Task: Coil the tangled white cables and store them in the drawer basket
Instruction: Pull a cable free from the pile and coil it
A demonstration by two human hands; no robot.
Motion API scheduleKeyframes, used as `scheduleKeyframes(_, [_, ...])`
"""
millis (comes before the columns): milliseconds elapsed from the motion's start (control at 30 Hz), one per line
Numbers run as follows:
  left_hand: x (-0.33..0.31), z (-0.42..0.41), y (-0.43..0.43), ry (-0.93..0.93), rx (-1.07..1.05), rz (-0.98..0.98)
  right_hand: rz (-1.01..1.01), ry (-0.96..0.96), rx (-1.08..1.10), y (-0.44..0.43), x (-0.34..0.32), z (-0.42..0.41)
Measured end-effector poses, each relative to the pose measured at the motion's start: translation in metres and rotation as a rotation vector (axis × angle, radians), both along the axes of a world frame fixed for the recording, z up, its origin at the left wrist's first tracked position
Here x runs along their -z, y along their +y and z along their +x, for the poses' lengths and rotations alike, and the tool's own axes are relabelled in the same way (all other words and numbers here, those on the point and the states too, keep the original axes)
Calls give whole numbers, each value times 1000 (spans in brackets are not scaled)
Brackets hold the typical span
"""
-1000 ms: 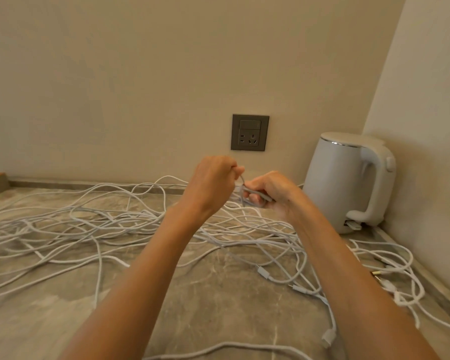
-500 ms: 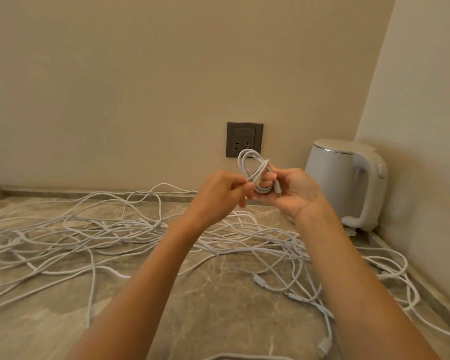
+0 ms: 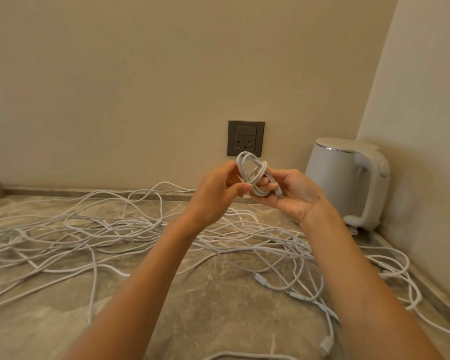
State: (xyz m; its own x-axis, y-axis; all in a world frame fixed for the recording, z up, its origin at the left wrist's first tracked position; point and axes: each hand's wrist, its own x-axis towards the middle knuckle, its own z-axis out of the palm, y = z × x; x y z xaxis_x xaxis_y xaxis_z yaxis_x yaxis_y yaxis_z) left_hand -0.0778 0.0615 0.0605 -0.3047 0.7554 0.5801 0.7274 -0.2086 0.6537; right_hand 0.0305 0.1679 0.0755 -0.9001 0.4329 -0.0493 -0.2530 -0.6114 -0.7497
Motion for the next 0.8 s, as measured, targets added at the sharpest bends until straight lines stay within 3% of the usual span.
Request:
scheduleKeyframes(233, [-6,-15,-10,266,62,-37,97,-76,-19,5,0,4])
scheduleKeyframes(433, [-6,-22,-12,262,93,-167,187,-124,-88,5,5,6])
scheduleKeyframes(633, [-3,-22,-13,-112,170,-266,284,-169,-150,7,8,7])
scheduleKeyframes(800, [-6,-16,-12,-455,140,-137,189,-113,-129,4,8,3])
